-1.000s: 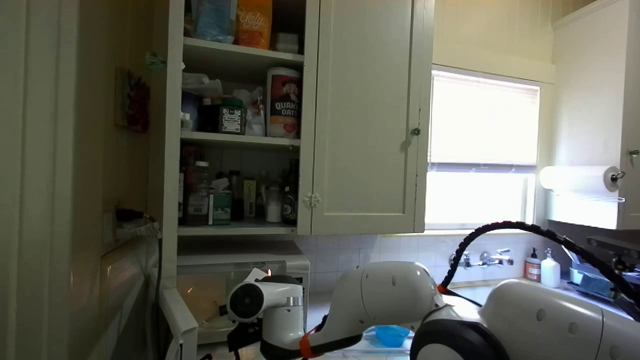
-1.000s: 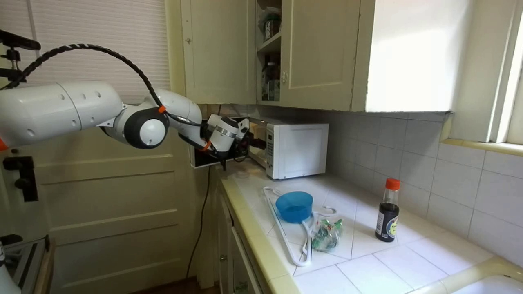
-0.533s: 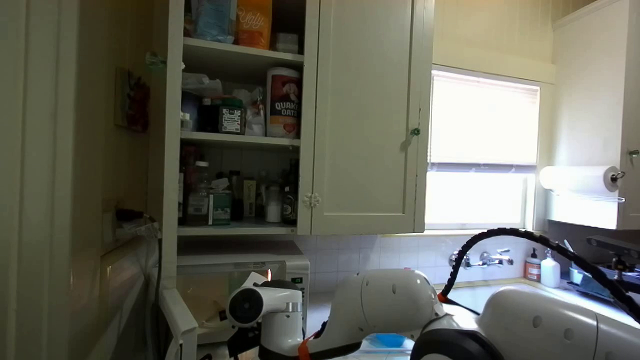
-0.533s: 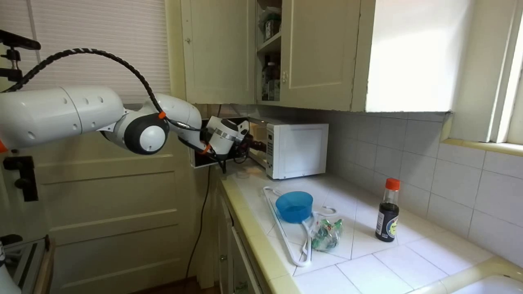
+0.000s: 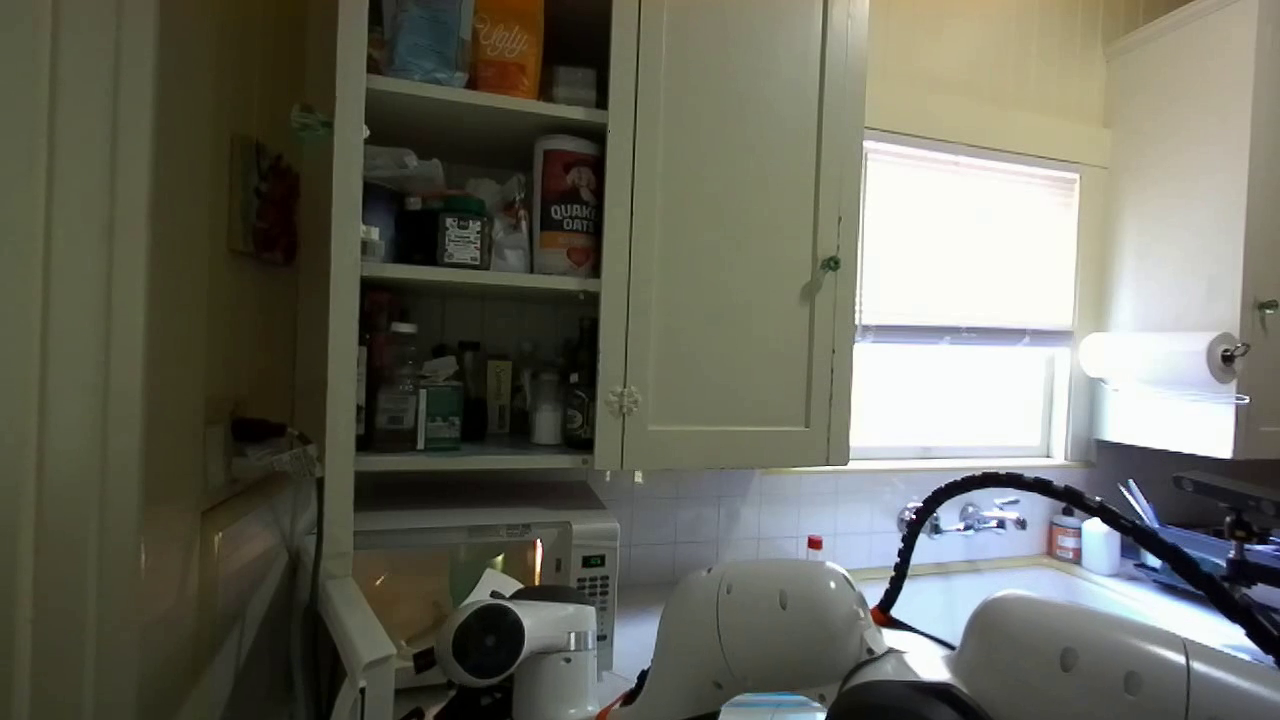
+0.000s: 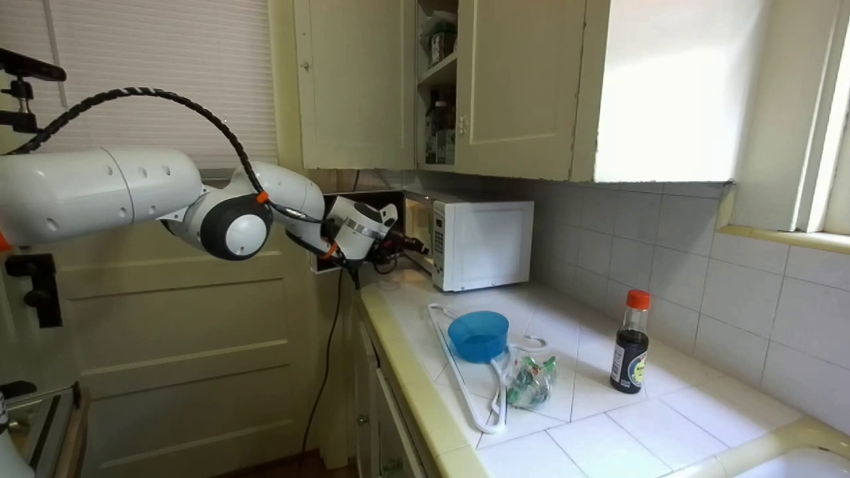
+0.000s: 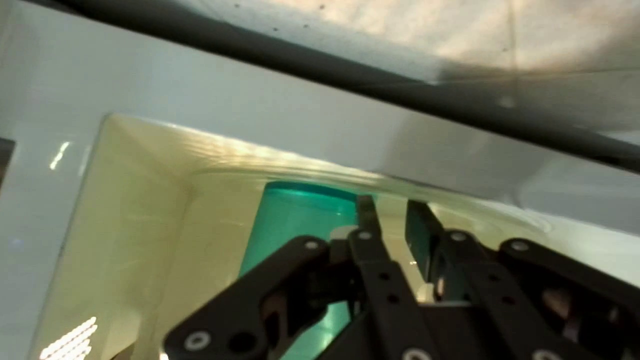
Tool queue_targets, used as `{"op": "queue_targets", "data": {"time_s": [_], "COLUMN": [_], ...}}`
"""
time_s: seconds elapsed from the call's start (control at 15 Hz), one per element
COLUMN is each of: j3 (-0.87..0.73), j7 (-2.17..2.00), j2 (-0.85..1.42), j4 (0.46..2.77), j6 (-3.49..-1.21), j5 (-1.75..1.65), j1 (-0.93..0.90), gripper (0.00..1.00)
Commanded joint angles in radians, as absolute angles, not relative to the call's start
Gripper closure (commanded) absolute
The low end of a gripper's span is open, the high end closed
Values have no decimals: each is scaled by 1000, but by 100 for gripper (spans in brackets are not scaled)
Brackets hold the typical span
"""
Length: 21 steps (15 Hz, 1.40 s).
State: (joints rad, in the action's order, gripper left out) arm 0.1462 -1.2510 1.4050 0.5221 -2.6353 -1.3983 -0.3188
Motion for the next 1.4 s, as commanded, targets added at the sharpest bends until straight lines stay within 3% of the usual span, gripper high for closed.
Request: {"op": "queue_targets", "data": {"time_s": [0.0,0.2,0.4,1.33], "j3": [98,42,-49,-236], "j7": [-1372,-1515,-1751,-2224], "j2": [1496,1528,1469,1510], "j4": [404,349,446,437], "j6": [-2728,-2733,-2722,-2451], "j5": [-1459,-1518,-1625,-1786], "j1": [-345,-366,-395,-513], "gripper": [45,23,1,0]}}
